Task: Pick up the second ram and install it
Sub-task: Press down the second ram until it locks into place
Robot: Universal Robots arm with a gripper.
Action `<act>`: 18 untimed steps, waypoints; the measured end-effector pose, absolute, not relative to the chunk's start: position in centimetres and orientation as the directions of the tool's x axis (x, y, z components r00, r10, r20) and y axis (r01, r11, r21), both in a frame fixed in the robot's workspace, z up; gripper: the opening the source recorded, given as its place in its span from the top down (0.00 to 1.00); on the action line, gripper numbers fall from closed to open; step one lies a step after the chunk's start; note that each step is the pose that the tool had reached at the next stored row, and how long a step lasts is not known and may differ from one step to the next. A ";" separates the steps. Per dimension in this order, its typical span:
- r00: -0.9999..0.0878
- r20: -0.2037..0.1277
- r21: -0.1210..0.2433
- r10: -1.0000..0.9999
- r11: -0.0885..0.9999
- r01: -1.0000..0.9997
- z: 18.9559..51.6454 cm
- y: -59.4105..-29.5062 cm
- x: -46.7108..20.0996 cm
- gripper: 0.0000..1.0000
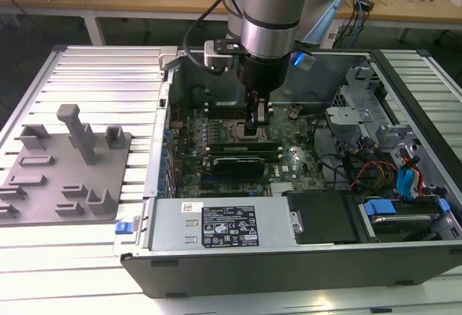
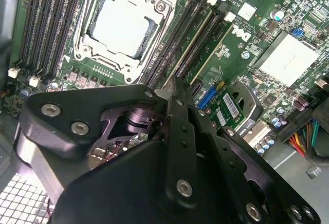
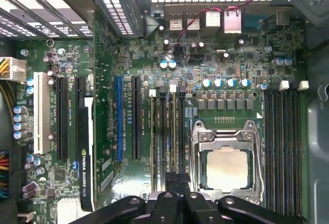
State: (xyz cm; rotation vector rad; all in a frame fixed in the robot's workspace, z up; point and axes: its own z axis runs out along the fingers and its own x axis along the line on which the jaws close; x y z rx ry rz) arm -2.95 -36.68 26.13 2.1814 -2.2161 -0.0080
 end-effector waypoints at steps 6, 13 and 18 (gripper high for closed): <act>-0.016 0.019 0.026 -1.000 0.016 -1.000 26.1 -36.7 -1.6 0.92; -0.016 0.011 0.009 -1.000 0.016 -1.000 25.9 -36.7 1.2 0.92; -0.016 0.011 0.007 -1.000 0.016 -1.000 25.3 -36.7 1.2 0.92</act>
